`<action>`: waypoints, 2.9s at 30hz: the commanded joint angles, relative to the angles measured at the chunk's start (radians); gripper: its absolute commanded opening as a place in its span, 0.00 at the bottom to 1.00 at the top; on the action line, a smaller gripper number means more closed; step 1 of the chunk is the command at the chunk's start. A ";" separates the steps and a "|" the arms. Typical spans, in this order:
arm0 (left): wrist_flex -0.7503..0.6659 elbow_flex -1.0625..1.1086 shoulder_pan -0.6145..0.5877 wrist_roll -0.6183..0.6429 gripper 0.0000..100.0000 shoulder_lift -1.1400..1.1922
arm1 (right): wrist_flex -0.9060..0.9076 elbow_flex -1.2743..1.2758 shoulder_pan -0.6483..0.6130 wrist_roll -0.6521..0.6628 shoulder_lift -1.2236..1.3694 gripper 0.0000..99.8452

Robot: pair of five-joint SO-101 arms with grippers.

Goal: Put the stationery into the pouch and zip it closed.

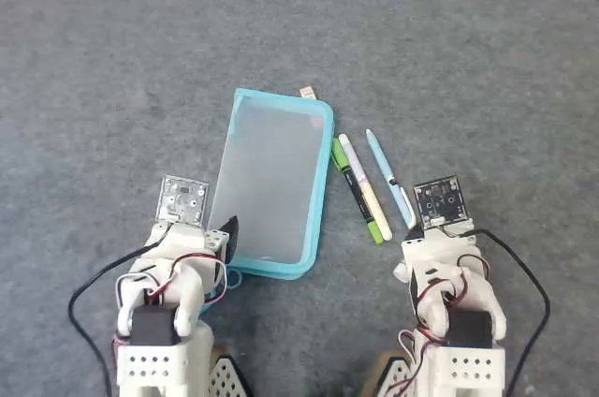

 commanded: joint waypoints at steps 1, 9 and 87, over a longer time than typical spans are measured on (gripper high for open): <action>0.009 -0.008 0.006 0.009 0.21 -0.029 | -0.015 0.020 0.007 -0.015 -0.012 0.01; 0.009 -0.008 0.009 0.009 0.21 -0.029 | -0.007 0.020 -0.027 -0.011 -0.015 0.01; -0.078 -0.008 -0.359 -0.232 0.21 -0.029 | -0.263 -1.442 -0.252 -0.264 1.986 0.30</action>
